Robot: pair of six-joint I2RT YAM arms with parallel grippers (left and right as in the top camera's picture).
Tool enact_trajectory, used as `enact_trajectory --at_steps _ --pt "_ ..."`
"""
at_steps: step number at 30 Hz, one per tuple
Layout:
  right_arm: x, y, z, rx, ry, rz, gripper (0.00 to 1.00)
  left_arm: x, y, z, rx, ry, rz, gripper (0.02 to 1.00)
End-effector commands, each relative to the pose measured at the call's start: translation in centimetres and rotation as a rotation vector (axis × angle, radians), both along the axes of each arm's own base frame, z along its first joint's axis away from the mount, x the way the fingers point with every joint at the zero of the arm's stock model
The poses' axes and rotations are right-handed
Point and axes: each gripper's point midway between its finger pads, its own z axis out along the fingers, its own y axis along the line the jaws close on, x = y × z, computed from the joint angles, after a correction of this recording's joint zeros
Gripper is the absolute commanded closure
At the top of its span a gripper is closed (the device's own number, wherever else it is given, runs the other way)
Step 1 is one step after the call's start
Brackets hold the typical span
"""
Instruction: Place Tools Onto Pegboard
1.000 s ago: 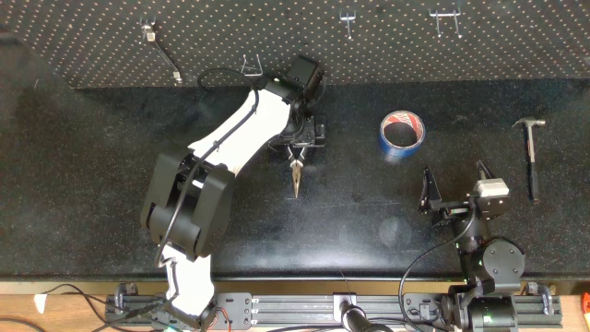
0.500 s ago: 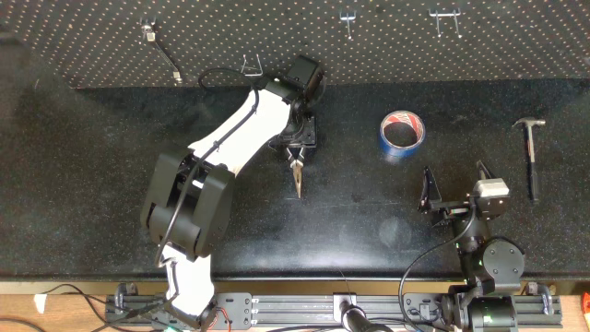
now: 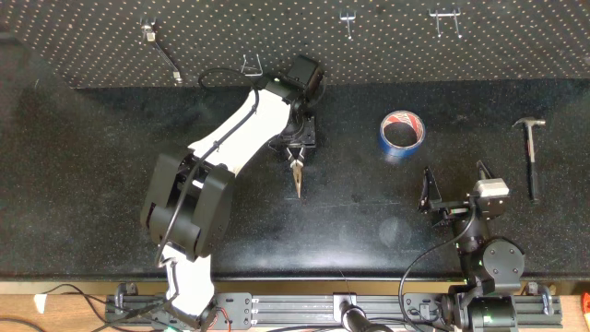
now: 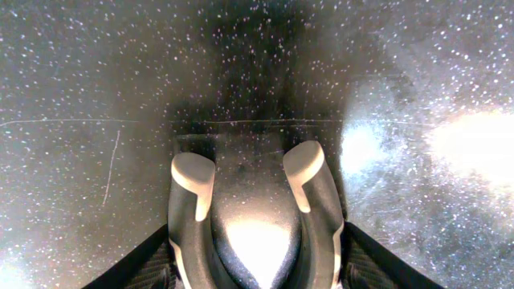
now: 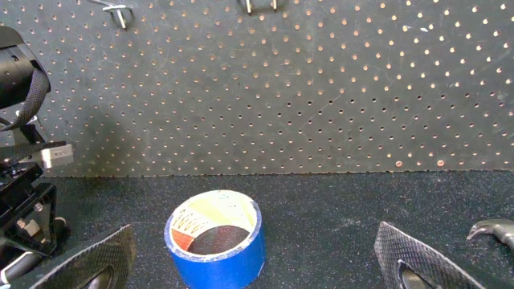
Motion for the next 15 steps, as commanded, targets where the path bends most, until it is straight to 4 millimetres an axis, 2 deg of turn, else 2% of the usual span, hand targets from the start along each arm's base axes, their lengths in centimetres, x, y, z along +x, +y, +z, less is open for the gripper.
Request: enact_trajectory --at_steps 1,4,9,15 --pt "-0.02 -0.02 -0.14 0.014 0.004 -0.004 0.025 0.37 -0.21 -0.39 -0.004 0.005 -0.001 0.494" --pt "-0.02 -0.01 -0.14 0.014 0.004 -0.004 0.025 0.37 -0.21 -0.39 -0.004 0.005 -0.001 0.498" --pt "-0.02 -0.01 -0.14 0.014 0.004 -0.004 0.025 0.37 -0.21 -0.39 -0.004 0.005 -0.001 0.581" --pt "-0.02 -0.01 -0.14 0.014 0.004 -0.004 0.025 0.37 -0.21 -0.39 -0.004 0.005 -0.001 0.584"
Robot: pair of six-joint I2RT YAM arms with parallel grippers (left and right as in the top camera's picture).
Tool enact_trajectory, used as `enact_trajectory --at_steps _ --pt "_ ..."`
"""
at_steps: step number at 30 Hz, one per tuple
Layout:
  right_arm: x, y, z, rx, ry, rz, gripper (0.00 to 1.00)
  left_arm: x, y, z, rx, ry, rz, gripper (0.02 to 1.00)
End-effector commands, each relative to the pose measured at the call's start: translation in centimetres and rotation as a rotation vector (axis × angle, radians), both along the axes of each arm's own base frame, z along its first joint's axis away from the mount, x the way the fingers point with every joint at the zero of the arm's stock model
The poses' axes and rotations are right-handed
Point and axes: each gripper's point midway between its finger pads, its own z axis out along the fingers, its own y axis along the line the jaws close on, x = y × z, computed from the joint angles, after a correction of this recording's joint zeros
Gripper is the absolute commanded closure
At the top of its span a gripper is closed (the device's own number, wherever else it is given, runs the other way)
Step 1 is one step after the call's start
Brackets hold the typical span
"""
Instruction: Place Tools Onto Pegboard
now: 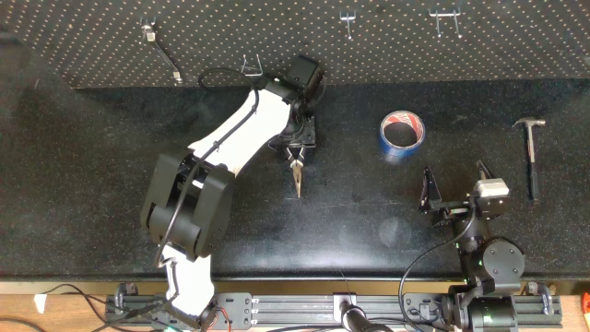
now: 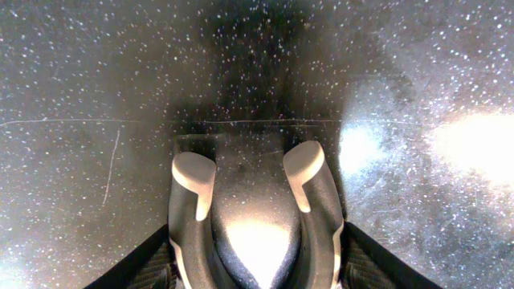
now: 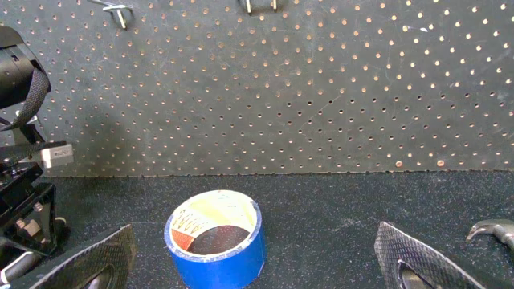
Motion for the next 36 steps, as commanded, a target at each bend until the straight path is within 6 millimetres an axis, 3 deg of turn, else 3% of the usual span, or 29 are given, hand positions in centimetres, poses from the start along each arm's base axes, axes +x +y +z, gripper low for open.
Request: enact_trajectory --at_steps 1,7,8,10,13,16,20,25,29,32,34,36 --pt "0.0 0.0 -0.1 0.014 0.004 -0.004 0.025 0.4 -0.2 -0.4 -0.004 0.005 0.000 0.590" --pt "0.0 0.0 -0.1 0.014 0.004 -0.004 0.025 0.4 -0.2 -0.4 -0.004 0.005 0.000 0.665" --pt "0.0 0.0 -0.1 0.014 0.004 -0.004 0.025 0.4 -0.2 -0.4 -0.004 0.005 0.000 0.737" --pt "0.0 0.0 -0.1 0.014 0.004 -0.004 0.025 0.4 -0.2 -0.4 -0.002 0.004 0.000 0.991" --pt "0.0 0.0 -0.1 0.014 0.004 -0.004 0.025 0.5 -0.2 0.3 -0.003 -0.014 -0.024 0.989" --pt "0.0 0.0 -0.1 0.014 0.004 -0.004 0.025 1.1 0.1 2.9 -0.001 -0.083 -0.025 0.989" --pt "0.0 0.0 -0.1 0.014 0.004 -0.004 0.025 1.6 1.2 9.5 -0.004 -0.245 -0.026 0.989" --pt "0.0 0.0 -0.1 0.014 0.004 -0.004 0.025 -0.4 3.5 16.9 0.009 -0.386 -0.050 0.993" --pt "0.0 0.0 -0.1 0.014 0.004 -0.004 0.027 -2.3 6.7 21.1 0.073 -0.525 -0.001 0.991" --pt "0.0 0.0 -0.1 0.014 0.004 -0.004 0.025 -1.1 9.3 23.5 0.093 -0.727 0.099 0.989" --pt "0.0 0.0 -0.1 0.014 0.004 -0.004 0.027 0.5 10.7 23.4 0.118 -0.809 0.163 0.989" --pt "0.0 0.0 -0.1 0.014 0.004 -0.004 0.025 3.0 10.9 22.9 0.140 -0.881 0.137 0.993"
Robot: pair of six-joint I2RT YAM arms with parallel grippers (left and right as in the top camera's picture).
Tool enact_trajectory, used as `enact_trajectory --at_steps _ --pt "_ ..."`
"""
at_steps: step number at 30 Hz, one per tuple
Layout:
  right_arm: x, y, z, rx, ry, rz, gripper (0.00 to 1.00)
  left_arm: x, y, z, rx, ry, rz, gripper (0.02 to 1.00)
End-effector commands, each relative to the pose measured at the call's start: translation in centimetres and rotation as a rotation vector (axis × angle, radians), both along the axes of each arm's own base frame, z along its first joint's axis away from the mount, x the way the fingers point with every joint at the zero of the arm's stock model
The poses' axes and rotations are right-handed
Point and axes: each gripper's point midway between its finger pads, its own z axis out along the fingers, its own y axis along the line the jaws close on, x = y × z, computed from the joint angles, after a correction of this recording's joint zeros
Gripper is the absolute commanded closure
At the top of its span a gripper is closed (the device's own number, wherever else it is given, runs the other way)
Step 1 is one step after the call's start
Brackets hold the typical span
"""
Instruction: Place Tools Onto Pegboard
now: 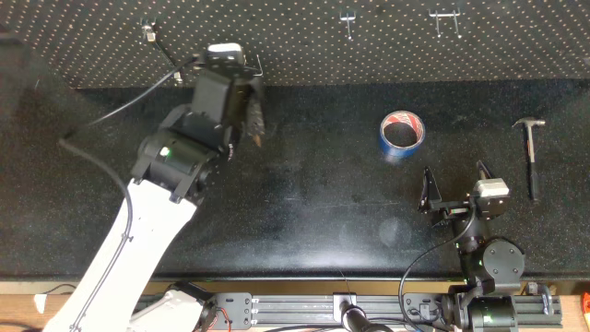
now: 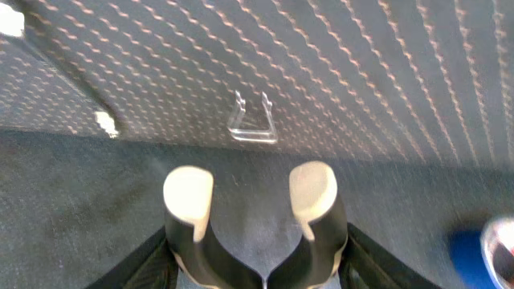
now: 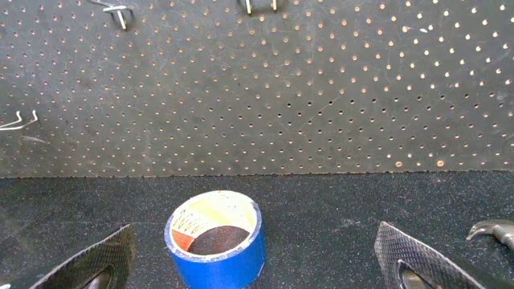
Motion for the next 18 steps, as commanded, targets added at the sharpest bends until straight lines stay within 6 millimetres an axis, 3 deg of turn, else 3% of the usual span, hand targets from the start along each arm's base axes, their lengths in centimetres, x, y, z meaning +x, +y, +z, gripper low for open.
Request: enact_trajectory --at_steps 1,7,12,15,18 --pt "0.0 0.0 -0.1 0.014 0.004 -0.004 0.025 4.3 3.2 -1.2 0.124 -0.143 0.085 0.991" --pt "0.0 0.0 -0.1 0.014 0.004 -0.004 0.025 9.4 4.3 1.0 0.055 -0.347 0.158 0.991" --pt "0.0 0.0 -0.1 0.014 0.004 -0.004 0.025 11.6 3.6 2.6 0.009 -0.463 0.165 0.991" --pt "0.0 0.0 -0.1 0.014 0.004 -0.004 0.025 12.5 2.8 2.0 -0.013 -0.471 0.135 0.991" --pt "0.0 0.0 -0.1 0.014 0.004 -0.004 0.025 13.1 2.3 0.2 -0.007 -0.434 0.118 0.991"
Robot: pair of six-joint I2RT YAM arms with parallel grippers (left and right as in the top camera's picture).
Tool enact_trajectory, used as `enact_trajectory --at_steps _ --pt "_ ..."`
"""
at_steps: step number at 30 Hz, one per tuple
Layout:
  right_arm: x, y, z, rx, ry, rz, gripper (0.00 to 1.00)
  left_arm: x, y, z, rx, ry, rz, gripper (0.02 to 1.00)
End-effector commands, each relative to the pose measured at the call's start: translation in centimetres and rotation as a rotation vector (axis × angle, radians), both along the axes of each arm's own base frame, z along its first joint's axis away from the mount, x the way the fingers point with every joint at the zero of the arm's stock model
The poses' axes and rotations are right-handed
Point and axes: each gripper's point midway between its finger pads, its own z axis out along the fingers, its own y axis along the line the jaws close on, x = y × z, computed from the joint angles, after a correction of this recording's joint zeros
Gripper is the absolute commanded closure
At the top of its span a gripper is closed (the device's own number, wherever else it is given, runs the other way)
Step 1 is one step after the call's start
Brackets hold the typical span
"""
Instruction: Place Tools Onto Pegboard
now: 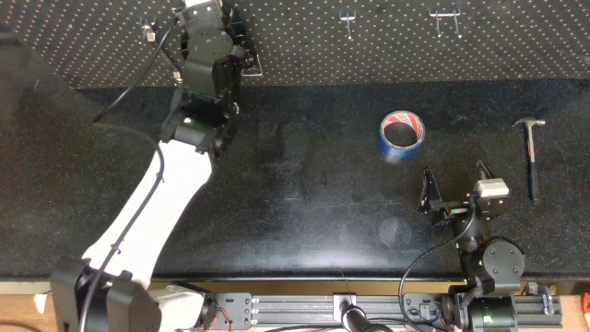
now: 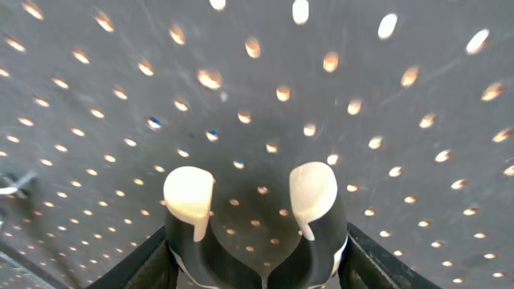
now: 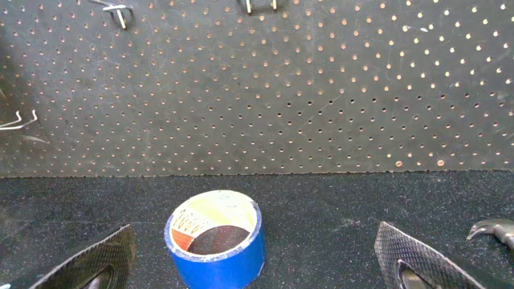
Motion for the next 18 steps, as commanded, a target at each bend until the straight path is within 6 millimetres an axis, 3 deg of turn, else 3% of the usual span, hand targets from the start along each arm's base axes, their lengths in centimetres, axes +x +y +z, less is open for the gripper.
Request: enact_trajectory --at_steps 1,16,17,18 --pt "0.0 0.0 -0.1 0.014 0.004 -0.004 0.025 1.2 -0.8 -2.3 0.013 0.041 -0.027 0.991" --pt "0.0 0.0 -0.1 0.014 0.004 -0.004 0.025 2.0 -2.4 -9.7 0.032 0.223 -0.103 0.991" --pt "0.0 0.0 -0.1 0.014 0.004 -0.004 0.025 1.9 -2.4 -10.1 0.036 0.240 -0.103 0.974" --pt "0.0 0.0 -0.1 0.014 0.004 -0.004 0.025 1.7 -2.3 -10.4 0.039 0.253 -0.102 0.766"
